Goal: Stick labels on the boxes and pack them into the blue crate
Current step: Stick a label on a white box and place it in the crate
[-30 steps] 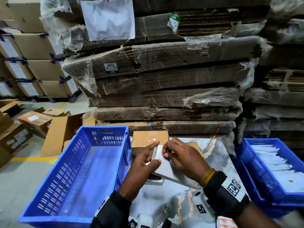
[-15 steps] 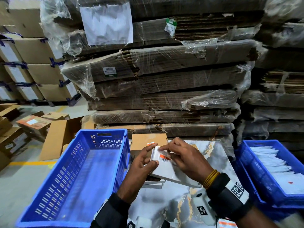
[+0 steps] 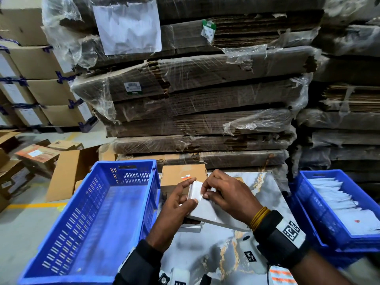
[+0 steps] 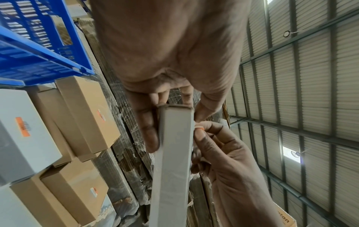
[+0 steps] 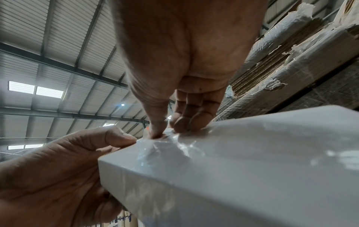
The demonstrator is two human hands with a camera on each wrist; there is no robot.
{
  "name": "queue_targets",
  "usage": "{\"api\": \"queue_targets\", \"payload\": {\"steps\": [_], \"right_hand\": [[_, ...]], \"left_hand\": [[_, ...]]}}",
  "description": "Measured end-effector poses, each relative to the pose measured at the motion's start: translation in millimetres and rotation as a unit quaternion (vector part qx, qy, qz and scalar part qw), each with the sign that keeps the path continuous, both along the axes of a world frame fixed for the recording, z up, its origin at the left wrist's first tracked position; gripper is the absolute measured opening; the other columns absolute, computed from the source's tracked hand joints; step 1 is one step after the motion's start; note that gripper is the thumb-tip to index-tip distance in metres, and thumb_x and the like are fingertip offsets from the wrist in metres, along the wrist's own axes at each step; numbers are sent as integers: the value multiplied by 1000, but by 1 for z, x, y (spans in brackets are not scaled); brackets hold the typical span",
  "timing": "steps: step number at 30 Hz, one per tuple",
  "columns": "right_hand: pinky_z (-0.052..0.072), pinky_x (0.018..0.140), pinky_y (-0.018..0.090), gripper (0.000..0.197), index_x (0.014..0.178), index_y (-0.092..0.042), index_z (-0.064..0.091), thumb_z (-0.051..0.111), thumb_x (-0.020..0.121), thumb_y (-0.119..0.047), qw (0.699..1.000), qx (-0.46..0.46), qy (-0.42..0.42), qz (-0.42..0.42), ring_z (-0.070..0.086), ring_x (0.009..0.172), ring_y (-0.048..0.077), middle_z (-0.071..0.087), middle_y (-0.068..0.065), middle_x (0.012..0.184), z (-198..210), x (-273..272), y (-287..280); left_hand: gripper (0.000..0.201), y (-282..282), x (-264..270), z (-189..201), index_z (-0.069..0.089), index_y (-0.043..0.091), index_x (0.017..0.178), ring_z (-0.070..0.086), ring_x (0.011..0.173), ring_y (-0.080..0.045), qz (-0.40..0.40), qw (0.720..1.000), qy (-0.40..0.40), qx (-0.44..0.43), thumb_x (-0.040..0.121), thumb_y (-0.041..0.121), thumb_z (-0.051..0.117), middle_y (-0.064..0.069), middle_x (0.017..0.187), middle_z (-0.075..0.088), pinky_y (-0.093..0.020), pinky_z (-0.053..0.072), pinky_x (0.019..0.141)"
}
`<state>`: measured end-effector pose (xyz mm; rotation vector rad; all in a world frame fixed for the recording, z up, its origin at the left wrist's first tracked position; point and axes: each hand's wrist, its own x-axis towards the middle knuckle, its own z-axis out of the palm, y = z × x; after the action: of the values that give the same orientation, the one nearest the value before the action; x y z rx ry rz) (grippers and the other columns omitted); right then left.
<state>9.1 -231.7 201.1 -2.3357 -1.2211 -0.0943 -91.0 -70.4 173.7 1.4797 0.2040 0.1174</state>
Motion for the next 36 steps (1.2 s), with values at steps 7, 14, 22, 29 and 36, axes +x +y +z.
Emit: {"api": "queue_targets", "payload": {"steps": [7, 14, 22, 29, 36], "right_hand": [[34, 60, 20, 12, 104, -31, 59, 61, 93, -31, 999, -41, -7, 3, 54, 81, 12, 49, -11, 105, 6, -6, 4], [42, 60, 22, 13, 102, -32, 57, 59, 94, -23, 1000, -23, 1, 5, 55, 81, 12, 49, -13, 101, 2, -8, 2], [33, 61, 9, 28, 117, -38, 61, 65, 91, -28, 1000, 5, 4, 10, 44, 75, -4, 44, -19, 98, -12, 0, -6], [35, 59, 14, 18, 106, -38, 65, 67, 90, -32, 1000, 5, 10, -5, 47, 76, 1, 52, -17, 101, -14, -3, -13], [37, 58, 22, 9, 98, -36, 58, 64, 91, -37, 999, -23, 22, -29, 52, 78, 8, 49, -15, 95, -12, -1, -11]], "left_hand": [[52, 1, -2, -1, 54, 40, 132, 56, 84, -24, 1, 1000, 3, -4, 96, 4, 51, -12, 82, 47, -65, 51, 85], [50, 1, -7, -2, 53, 38, 133, 66, 85, -20, -4, 1000, 5, -25, 98, 3, 49, -10, 95, 66, -51, 59, 78], [48, -1, -8, -5, 52, 36, 134, 68, 88, -22, -2, 999, 16, -34, 98, 4, 50, -8, 94, 70, -50, 59, 79], [47, -3, -5, -11, 53, 35, 133, 62, 85, -26, 2, 999, 19, -39, 97, 4, 50, -16, 89, 59, -53, 59, 79], [48, -8, -1, -15, 53, 39, 131, 61, 90, -27, -20, 999, 21, -38, 97, 5, 50, -14, 92, 56, -56, 57, 83]]}}
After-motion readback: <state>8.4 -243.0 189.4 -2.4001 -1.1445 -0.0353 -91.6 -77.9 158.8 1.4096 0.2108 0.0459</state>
